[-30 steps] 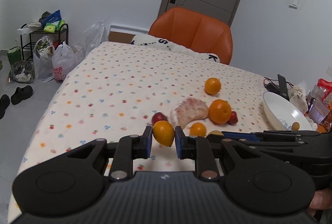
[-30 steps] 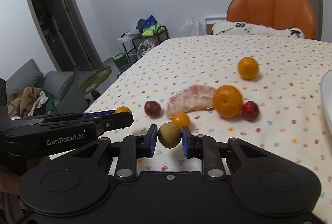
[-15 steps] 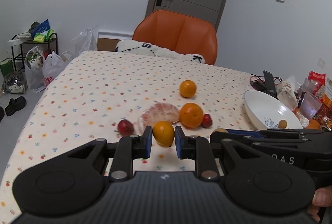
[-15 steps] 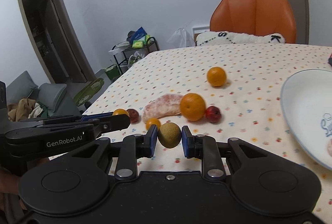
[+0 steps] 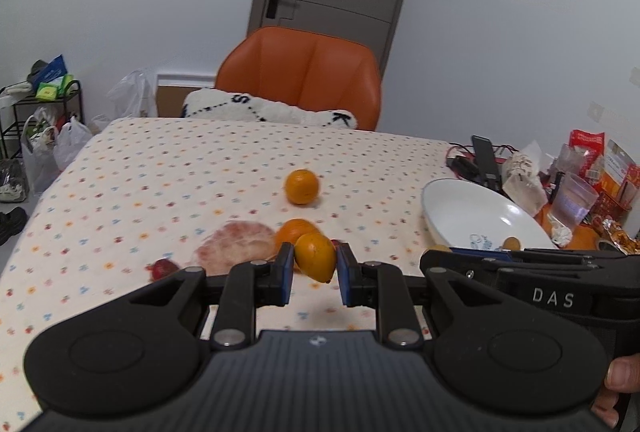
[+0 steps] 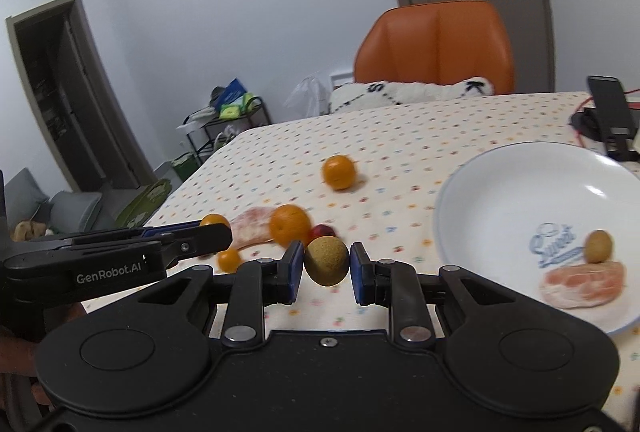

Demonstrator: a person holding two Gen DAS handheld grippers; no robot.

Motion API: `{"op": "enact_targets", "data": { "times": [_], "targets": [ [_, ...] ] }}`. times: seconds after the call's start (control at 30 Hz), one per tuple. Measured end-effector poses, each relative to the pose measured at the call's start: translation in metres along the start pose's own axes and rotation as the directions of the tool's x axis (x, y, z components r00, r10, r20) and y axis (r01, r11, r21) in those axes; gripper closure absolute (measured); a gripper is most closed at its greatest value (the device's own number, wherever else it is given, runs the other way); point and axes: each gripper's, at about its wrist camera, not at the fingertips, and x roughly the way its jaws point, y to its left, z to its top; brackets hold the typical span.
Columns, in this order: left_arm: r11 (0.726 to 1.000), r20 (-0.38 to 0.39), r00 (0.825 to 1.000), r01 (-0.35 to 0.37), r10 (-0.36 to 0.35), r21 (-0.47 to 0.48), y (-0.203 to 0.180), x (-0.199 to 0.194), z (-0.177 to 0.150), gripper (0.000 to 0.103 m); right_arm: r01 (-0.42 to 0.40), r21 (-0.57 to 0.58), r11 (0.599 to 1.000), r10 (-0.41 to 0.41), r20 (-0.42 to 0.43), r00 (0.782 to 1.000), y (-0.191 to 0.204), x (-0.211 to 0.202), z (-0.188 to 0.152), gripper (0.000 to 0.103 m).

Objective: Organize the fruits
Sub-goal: 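Carry the small orange and brown fruit over the white plate with both tools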

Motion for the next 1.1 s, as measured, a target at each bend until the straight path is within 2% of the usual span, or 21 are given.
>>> {"op": "enact_targets", "data": {
  "times": [0.73,1.1],
  "targets": [
    [0.995,-0.029,0.998,0.057,-0.054,0.083,-0.063,0.037,0.007,0.082,0.084,0.100,0.991,-0.091,0.064,0.994,-0.071,-0.032,0.003,0.079],
    [0.988,-0.068,0.994,0.095,-0.087,0.125,-0.099,0.062,0.006,0.082,0.134,0.162,0.978,-0.149,0.080,0.986,-0.113,-0.046,0.000,0.079]
  ]
}}
